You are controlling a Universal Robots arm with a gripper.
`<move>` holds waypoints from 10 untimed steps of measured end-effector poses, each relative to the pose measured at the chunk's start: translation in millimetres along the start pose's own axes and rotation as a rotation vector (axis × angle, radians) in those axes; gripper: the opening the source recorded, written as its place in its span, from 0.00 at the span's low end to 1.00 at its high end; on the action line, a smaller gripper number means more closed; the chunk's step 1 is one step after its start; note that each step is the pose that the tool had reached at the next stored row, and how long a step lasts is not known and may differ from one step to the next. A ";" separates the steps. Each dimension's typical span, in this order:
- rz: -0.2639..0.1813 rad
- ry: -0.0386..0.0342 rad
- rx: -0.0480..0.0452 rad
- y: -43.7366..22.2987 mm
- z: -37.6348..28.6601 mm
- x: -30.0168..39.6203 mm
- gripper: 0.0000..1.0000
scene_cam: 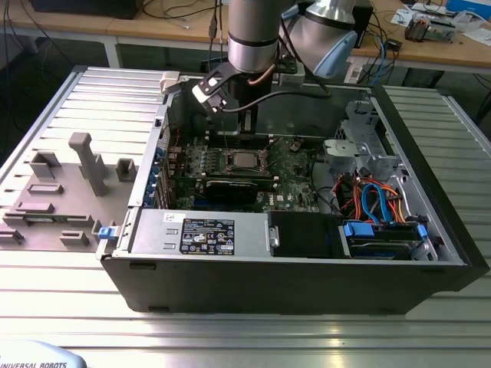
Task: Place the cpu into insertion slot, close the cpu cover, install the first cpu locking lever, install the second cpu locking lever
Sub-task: 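Close the cpu cover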
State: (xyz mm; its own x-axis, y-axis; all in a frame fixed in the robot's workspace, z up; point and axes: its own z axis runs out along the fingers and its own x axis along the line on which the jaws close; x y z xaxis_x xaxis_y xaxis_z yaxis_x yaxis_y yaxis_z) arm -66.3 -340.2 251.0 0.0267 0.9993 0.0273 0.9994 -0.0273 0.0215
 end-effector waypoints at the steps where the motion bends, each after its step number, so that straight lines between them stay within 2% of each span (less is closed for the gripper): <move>1: 0.000 -0.0001 0.0000 0.0 -0.4 0.0 0.11; 10: 0.000 -0.0002 0.0000 0.1 -2.9 0.1 0.11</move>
State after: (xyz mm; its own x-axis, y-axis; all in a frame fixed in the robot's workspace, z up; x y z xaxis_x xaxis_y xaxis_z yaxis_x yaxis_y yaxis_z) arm -66.3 -340.2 254.0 0.0267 0.9993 0.0271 0.9994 -0.0272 0.0215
